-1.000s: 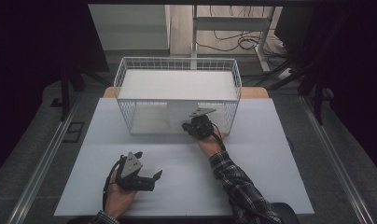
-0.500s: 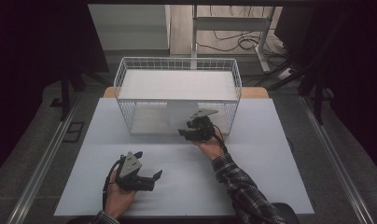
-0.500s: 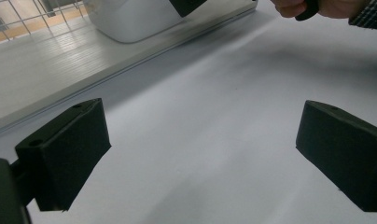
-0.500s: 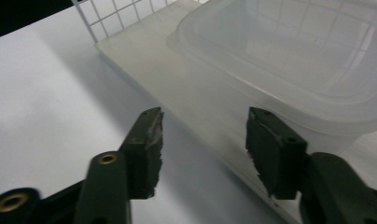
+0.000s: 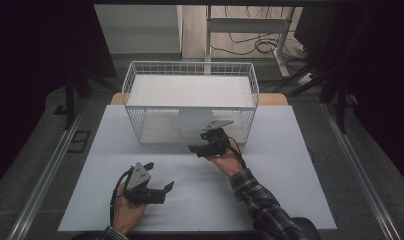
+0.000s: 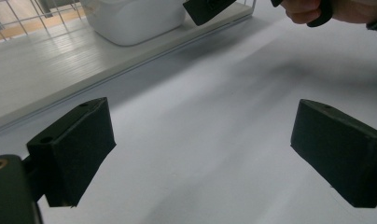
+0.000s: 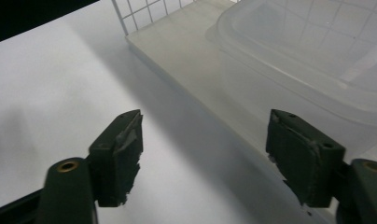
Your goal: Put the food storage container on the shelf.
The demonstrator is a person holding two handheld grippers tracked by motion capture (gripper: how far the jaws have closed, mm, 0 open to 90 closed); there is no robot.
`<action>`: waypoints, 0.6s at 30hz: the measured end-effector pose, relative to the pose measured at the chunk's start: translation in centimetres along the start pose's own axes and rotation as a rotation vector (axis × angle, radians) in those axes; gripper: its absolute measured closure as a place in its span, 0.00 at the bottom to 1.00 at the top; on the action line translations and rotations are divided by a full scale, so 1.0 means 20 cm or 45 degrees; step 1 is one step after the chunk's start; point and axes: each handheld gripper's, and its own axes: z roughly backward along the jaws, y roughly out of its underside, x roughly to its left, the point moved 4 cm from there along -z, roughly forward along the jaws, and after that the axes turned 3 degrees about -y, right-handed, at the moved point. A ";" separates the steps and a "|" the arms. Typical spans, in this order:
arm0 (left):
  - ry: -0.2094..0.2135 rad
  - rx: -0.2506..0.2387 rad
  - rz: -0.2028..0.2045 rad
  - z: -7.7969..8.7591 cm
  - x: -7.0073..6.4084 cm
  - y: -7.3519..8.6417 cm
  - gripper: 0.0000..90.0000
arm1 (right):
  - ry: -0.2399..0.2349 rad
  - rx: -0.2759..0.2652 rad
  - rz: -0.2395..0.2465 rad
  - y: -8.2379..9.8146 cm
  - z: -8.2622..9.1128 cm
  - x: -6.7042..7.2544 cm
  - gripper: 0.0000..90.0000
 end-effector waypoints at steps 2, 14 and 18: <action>0.001 0.010 -0.008 0.00 0.00 0.00 0.07 | 0.001 -0.002 0.005 0.00 0.01 0.01 0.26; 0.017 0.039 -0.017 -0.02 0.00 0.01 0.07 | -0.003 -0.004 0.020 0.04 0.05 0.06 0.08; 0.014 0.041 -0.017 -0.02 0.00 0.01 0.06 | -0.007 0.001 0.022 0.05 0.07 0.07 0.05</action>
